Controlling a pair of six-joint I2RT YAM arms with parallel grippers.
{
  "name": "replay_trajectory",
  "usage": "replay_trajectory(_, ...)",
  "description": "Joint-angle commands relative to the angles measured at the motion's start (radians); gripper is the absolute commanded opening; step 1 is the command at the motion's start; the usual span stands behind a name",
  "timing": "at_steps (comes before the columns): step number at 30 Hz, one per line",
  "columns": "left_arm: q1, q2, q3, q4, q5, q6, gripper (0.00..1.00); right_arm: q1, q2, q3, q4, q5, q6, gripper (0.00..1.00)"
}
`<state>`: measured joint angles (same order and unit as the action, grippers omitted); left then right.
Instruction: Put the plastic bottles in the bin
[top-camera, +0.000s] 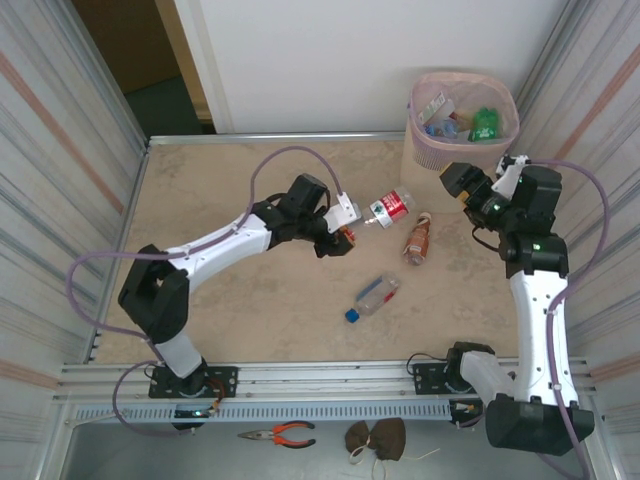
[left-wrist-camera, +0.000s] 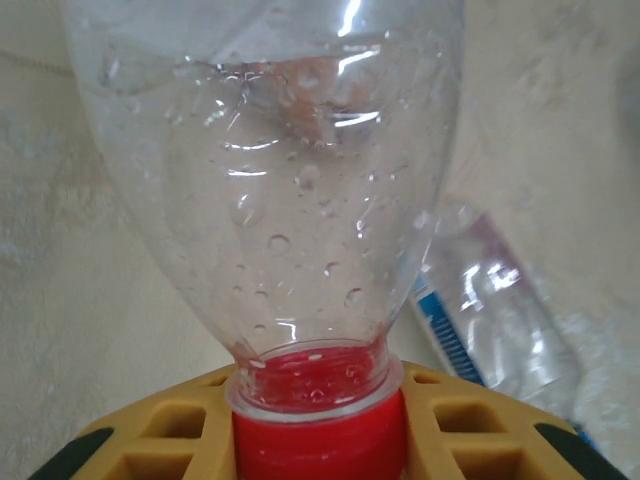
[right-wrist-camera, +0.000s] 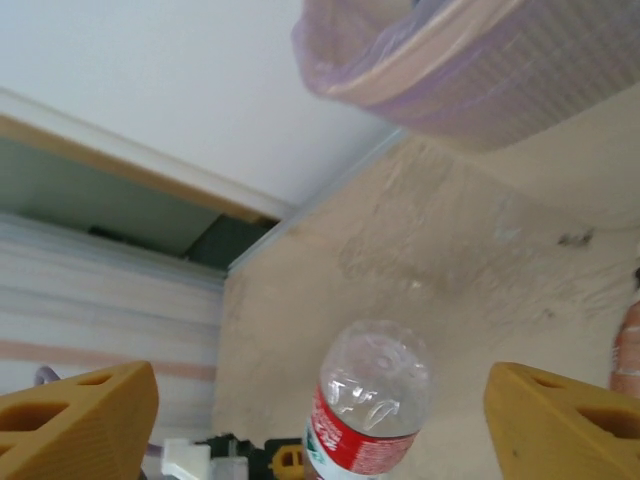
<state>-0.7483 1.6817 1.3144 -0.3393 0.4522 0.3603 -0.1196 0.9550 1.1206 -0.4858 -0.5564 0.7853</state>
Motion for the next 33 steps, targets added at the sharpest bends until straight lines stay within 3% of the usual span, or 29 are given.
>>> replay_trajectory(1, 0.001, -0.054, -0.006, 0.04, 0.107, -0.059, 0.25, 0.02, 0.007, -0.015, 0.058, -0.116, 0.037, 0.88)
replay_trajectory(7, -0.002, -0.075, 0.024, 0.052, 0.18, -0.1, 0.26, 0.046, 0.049, -0.023, 0.092, -0.192, 0.039, 0.94)
replay_trajectory(13, -0.017, -0.063, 0.053, 0.062, 0.2, -0.123, 0.26, 0.1, 0.099, -0.023, 0.111, -0.228, 0.025, 0.93)
replay_trajectory(21, -0.025, -0.053, 0.069, 0.096, 0.231, -0.15, 0.26, 0.142, 0.125, -0.019, 0.118, -0.194, 0.022, 0.84)
replay_trajectory(33, -0.028, -0.048, 0.069, 0.098, 0.239, -0.155, 0.27, 0.162, 0.125, -0.002, 0.089, -0.135, 0.012, 0.62)
